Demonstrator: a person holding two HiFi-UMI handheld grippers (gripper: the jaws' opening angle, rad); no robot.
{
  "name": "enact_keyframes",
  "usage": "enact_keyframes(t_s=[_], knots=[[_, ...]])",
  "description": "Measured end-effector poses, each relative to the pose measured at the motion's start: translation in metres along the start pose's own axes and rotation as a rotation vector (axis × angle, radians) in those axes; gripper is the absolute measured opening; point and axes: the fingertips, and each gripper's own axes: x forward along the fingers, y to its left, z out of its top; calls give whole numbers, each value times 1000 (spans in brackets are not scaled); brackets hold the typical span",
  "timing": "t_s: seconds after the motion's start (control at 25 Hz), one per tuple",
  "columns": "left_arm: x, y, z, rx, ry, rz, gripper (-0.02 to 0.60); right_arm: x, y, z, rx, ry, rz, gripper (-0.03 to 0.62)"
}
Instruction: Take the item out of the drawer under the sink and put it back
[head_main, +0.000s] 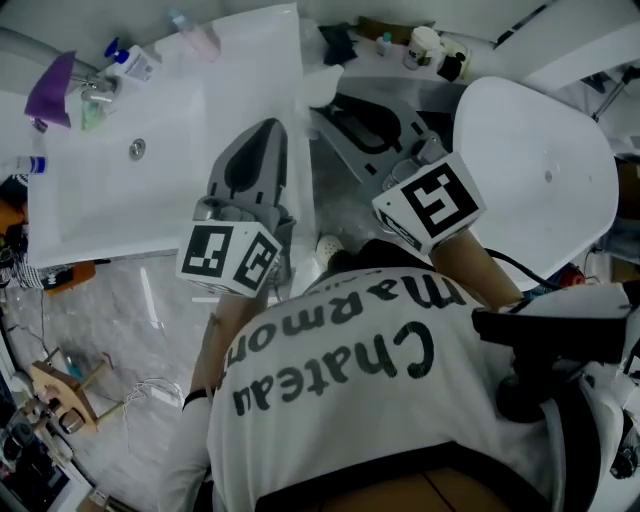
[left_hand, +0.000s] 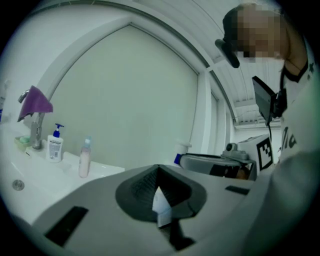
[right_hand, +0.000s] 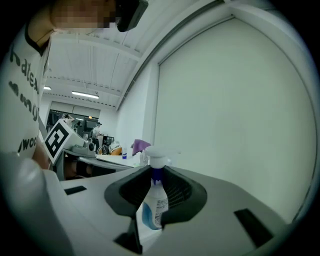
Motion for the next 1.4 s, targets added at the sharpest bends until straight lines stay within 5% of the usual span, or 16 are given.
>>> enact_keyframes(t_s=[0.28, 0.6, 1.4], knots=[[-19, 10, 26, -3, -62, 29, 5, 30, 10, 19, -34, -22, 81, 83], [-24, 36, 45, 68, -99, 167, 5, 63, 1, 22, -59, -19, 183, 83], [16, 127, 48, -12, -64, 390, 5, 194, -65, 5, -8, -6, 346, 83]])
